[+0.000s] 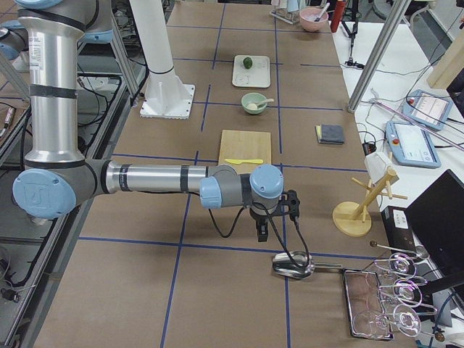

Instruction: Put spoon and bun in bowl

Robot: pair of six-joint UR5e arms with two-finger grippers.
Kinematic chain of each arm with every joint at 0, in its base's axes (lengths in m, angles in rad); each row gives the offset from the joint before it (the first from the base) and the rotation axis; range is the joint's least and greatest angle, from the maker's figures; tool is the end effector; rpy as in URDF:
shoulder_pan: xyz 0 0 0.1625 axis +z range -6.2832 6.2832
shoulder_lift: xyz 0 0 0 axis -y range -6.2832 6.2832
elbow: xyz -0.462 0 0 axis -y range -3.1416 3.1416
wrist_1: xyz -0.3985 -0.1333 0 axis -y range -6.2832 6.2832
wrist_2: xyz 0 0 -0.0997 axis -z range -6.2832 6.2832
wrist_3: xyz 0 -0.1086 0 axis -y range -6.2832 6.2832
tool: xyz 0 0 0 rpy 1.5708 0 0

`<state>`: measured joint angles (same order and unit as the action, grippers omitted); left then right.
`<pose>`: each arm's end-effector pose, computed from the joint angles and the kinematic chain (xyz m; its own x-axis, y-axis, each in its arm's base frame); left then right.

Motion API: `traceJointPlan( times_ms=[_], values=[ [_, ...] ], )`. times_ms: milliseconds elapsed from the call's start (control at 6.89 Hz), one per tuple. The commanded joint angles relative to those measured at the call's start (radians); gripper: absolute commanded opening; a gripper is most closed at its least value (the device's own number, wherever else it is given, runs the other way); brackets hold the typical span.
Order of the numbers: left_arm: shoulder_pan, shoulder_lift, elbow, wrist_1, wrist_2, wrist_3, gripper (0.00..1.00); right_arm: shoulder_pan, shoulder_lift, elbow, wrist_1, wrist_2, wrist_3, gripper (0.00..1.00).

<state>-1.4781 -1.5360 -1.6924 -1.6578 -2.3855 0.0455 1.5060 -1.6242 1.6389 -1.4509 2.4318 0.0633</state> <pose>-0.0085 -0.4949 0.6458 0.6667 0.2332 -0.7080 -0.1216 0.9711 0.2054 0.0196 -0.4844 0.6747 0.6465 -0.0809 0.7586 0.0233 0.9960 0.0864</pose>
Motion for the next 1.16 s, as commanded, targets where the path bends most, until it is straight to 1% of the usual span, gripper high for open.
traceJointPlan(
  times_ms=[0, 145, 290, 726, 1016],
  values=[
    [-0.004, 0.002, -0.027, -0.02, 0.008, -0.043, 1.0, -0.015, 0.023, -0.01, -0.011, -0.017, 0.0, 1.0],
    [-0.004, 0.008, -0.026, -0.08, 0.035, -0.029, 1.0, -0.007, 0.082, -0.004, -0.09, -0.019, 0.004, 1.0],
    [-0.004, 0.02, -0.026, -0.129, 0.041, -0.029, 1.0, -0.007, 0.084, -0.005, -0.103, -0.02, 0.006, 1.0],
    [-0.004, 0.004, -0.036, -0.122, 0.031, -0.03, 1.0, -0.007, 0.078, -0.008, -0.092, -0.019, 0.007, 1.0],
    [-0.001, -0.015, -0.036, -0.123, 0.031, -0.029, 1.0, -0.009, 0.084, -0.028, -0.094, -0.019, 0.012, 1.0]
  ],
)
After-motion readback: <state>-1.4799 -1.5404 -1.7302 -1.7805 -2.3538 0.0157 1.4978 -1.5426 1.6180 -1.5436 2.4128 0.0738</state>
